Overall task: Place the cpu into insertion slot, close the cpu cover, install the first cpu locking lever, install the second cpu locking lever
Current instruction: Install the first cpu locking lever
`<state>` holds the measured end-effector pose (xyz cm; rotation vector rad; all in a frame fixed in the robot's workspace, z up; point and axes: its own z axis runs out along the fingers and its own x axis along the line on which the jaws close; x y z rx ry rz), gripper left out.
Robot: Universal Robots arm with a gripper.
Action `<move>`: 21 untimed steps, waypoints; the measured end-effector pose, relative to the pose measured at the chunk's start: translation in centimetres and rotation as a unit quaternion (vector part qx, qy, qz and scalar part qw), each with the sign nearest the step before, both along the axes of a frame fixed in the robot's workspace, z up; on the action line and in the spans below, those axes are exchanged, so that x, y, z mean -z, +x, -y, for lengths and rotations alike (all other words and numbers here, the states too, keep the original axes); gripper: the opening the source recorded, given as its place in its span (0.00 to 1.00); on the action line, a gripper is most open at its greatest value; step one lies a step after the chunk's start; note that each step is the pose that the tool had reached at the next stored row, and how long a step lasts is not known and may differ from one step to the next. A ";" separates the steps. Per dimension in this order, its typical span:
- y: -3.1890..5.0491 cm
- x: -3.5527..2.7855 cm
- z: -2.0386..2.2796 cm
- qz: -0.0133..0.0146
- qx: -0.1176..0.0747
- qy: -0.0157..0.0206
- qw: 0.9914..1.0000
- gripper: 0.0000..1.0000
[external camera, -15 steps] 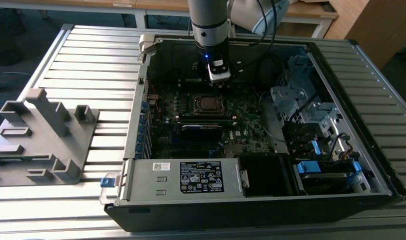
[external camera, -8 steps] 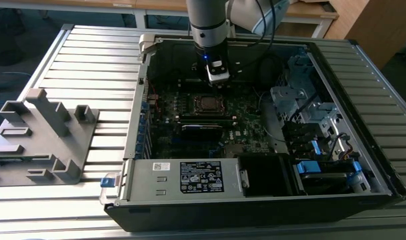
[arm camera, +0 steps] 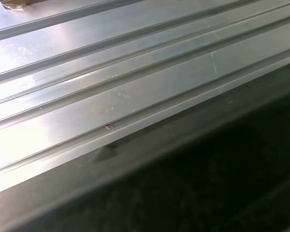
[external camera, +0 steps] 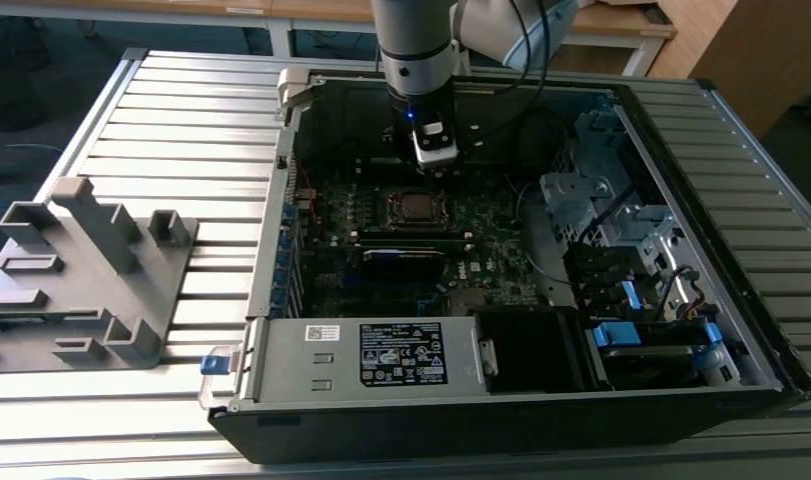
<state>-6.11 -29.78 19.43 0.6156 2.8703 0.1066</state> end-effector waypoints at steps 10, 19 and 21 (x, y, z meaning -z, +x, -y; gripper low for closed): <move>-0.02 0.22 0.00 0.000 0.000 0.001 1.000 0.10; -0.03 0.22 0.00 0.000 0.000 0.007 1.000 0.10; -0.02 0.23 -0.01 0.000 0.000 0.007 1.000 0.10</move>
